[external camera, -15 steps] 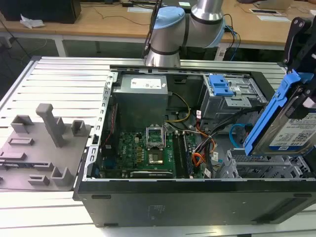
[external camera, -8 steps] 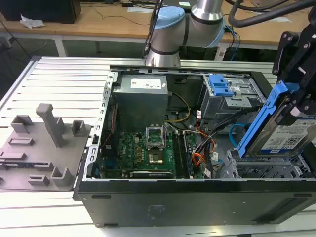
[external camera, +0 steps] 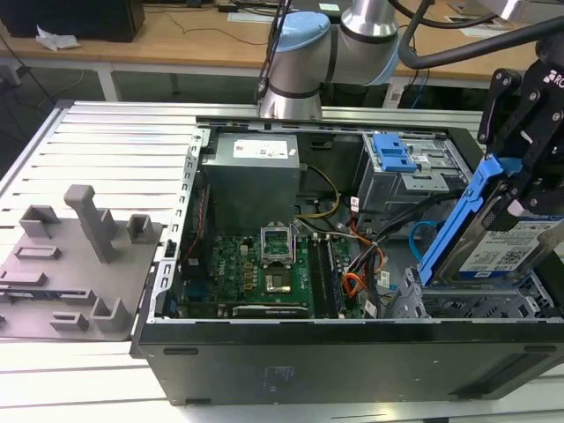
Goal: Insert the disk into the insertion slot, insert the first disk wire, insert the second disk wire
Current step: 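Insert the disk into the insertion slot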
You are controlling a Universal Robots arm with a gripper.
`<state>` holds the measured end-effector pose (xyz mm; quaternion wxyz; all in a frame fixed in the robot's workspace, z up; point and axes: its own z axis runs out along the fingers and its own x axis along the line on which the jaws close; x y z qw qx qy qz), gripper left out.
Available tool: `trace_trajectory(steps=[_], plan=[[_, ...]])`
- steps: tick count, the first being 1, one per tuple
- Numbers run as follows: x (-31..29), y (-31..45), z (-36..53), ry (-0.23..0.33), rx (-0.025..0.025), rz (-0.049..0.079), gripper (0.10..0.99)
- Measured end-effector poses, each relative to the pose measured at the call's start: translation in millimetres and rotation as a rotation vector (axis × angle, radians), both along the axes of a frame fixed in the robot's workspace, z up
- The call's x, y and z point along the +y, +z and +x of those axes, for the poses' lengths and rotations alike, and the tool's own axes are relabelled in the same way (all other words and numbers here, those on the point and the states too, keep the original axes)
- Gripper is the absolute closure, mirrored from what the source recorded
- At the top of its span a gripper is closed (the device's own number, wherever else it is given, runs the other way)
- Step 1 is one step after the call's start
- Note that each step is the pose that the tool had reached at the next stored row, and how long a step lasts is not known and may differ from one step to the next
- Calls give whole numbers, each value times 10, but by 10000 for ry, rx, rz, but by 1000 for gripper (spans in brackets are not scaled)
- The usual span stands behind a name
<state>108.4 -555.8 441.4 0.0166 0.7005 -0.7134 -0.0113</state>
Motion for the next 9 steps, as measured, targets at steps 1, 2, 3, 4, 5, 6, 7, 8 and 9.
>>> trace_trajectory(steps=[1,2,3,4,5,6,7,8,9], plan=[[8,-10,0,0,0,13,718],[18,-20,0,0,0,32,718],[20,-25,0,0,0,39,718],[22,-31,0,0,0,46,718],[23,-39,0,0,0,51,718],[24,-47,0,0,0,53,718],[25,-61,-1,0,0,51,718],[25,-70,-2,0,0,51,718],[25,-84,-2,0,0,52,718]])
